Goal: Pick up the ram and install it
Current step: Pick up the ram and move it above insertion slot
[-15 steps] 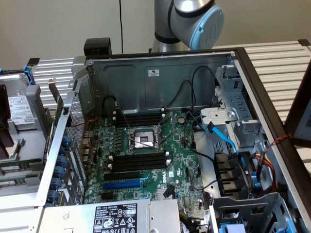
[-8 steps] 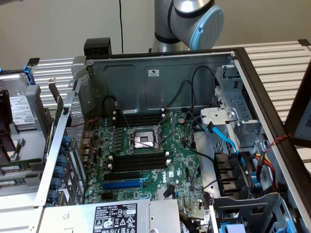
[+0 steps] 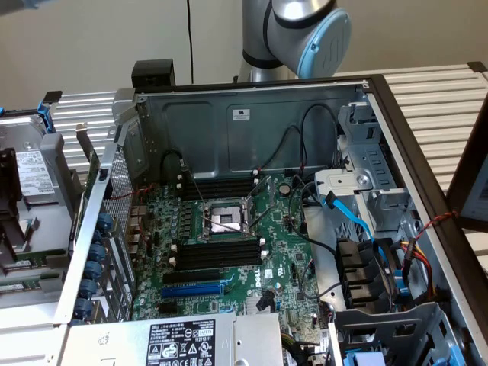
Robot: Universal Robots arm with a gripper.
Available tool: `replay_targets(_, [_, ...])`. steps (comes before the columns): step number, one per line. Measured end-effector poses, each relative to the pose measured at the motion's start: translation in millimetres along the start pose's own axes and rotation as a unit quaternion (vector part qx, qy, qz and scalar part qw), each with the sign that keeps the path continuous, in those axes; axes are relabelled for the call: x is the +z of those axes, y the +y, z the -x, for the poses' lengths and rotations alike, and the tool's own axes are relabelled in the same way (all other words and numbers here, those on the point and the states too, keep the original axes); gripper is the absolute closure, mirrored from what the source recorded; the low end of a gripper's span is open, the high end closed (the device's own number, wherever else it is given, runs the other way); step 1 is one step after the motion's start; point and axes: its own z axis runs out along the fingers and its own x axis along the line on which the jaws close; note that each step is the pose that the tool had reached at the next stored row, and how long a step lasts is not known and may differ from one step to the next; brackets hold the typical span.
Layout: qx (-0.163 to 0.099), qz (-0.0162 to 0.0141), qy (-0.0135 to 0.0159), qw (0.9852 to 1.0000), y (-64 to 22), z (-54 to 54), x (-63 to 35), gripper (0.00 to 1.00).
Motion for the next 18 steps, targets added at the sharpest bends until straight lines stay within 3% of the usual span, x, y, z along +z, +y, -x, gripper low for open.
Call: replay_targets(18, [0.0, -0.001, -0.0004, 1.0, -1.3, -1.9, 32.9, 0.64])
